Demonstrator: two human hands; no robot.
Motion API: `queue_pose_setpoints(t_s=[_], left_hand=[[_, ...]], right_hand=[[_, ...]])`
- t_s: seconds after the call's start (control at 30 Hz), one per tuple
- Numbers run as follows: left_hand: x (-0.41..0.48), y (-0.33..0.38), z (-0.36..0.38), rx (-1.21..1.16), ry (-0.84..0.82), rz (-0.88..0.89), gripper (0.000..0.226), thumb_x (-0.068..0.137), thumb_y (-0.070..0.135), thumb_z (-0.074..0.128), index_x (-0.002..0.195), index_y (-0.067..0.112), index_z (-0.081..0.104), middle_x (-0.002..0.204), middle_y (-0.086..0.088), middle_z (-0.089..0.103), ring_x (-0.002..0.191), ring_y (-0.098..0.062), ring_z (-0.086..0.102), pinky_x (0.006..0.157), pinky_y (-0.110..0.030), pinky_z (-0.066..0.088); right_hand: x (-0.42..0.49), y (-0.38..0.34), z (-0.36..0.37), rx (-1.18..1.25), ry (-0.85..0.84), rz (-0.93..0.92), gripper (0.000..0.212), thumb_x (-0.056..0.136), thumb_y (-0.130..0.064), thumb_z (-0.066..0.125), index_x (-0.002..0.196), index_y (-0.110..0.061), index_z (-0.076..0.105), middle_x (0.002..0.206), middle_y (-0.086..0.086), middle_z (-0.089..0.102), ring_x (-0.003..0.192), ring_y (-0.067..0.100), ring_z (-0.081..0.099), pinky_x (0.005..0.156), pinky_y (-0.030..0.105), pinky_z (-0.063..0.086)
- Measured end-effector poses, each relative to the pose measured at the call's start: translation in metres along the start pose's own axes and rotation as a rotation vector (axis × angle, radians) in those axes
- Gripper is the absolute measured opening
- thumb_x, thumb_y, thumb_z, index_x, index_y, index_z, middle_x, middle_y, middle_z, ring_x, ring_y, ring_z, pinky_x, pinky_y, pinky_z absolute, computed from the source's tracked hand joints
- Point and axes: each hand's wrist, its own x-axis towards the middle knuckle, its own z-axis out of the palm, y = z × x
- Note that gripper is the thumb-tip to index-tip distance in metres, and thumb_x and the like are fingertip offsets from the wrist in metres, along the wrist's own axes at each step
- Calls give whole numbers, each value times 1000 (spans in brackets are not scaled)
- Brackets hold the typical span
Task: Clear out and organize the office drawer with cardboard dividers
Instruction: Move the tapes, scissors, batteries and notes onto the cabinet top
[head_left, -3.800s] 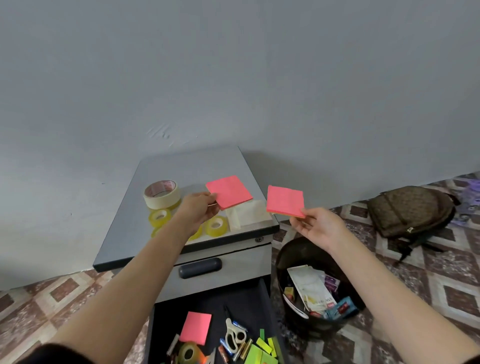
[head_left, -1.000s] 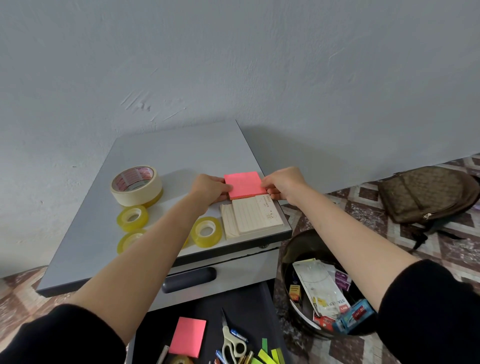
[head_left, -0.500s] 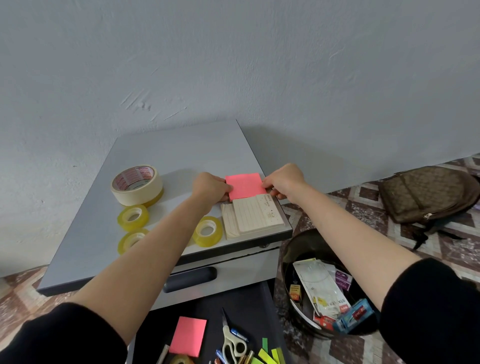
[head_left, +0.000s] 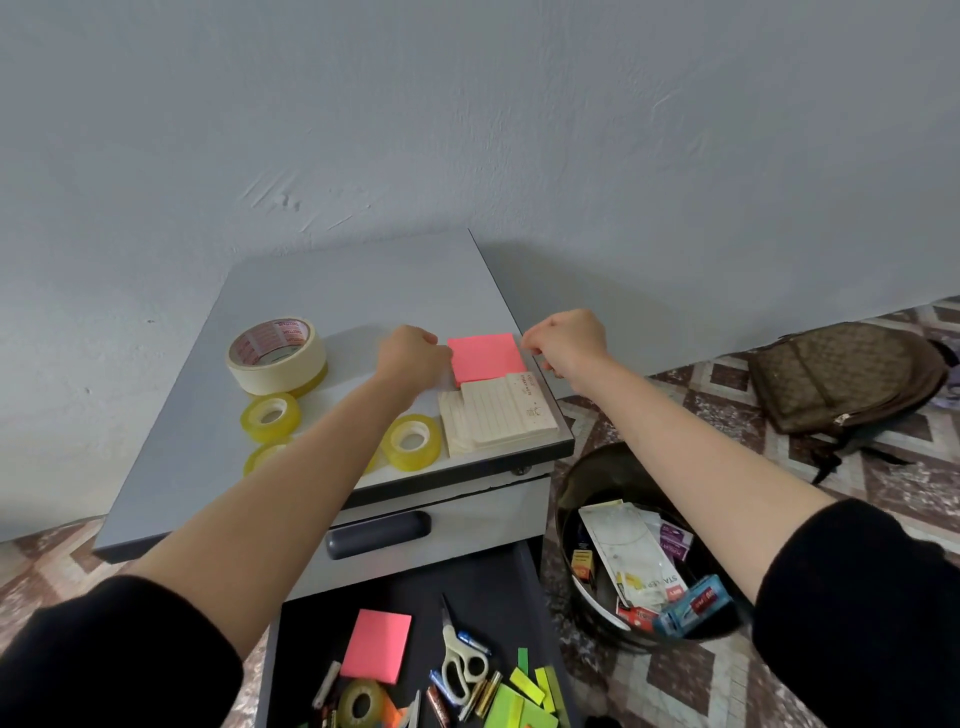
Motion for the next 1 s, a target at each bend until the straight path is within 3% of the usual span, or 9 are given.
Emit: queue_pose_setpoints(t_s=[0.03,0.1,0.2,0.3,0.43,0.53,0.63,1.0], left_hand=[[-5,0,-3,11,13,29,26,88,12,57,113,5,59,102,-13,62,97,-30,61,94,-40,49],[-22,1,-13,20,45,84,37,89,17,57,125,8,51,109,-12,61,101,-28,61,92,-39,50],[-55,1,-31,18,74,155,34,89,18,57,121,9,50,99,-8,60,94,-26,61,83,-35,50],[-98,-7,-51,40,68,215,27,89,18,57,115,12,51,96,-6,60,74,-15,59,65,-28,46],[-151,-32,-74,15,46,223,19,88,16,57,106,15,52,82,0,58,64,-9,56,60,-26,45],[-184,-63,-86,3,20,191,18,88,13,56,106,14,52,78,0,58,64,-10,57,53,-21,40],[-213,-101,-92,2,21,138,20,89,13,56,107,14,50,73,1,58,66,-13,56,56,-23,41],[-257,-234,-68,44,-87,-147,9,91,12,55,100,7,55,88,-8,62,62,-12,57,52,-17,43]], right_hand=[[-6,-3,-3,12,13,-17,16,77,3,57,87,12,66,89,20,68,57,16,47,51,24,38],[-20,-10,-11,30,24,-46,19,78,4,56,90,15,64,87,24,66,56,16,45,50,23,36],[-53,-21,-21,51,-20,-95,10,80,3,58,82,8,67,76,18,62,49,12,46,43,18,35],[-93,-23,-22,70,-74,-112,5,79,0,61,78,0,65,67,11,57,44,12,44,41,19,33],[-143,-14,-15,102,-153,-93,2,82,-3,61,81,-2,63,66,6,57,45,13,43,38,18,32],[-177,2,-3,118,-211,-67,9,84,-4,60,75,-5,61,66,6,56,45,12,42,36,16,32],[-207,28,14,93,-283,-35,19,85,-5,61,67,-11,58,64,3,55,47,12,42,34,13,31],[-253,125,73,-22,-441,135,18,83,-2,61,66,-8,60,63,5,56,46,13,43,39,19,33]])
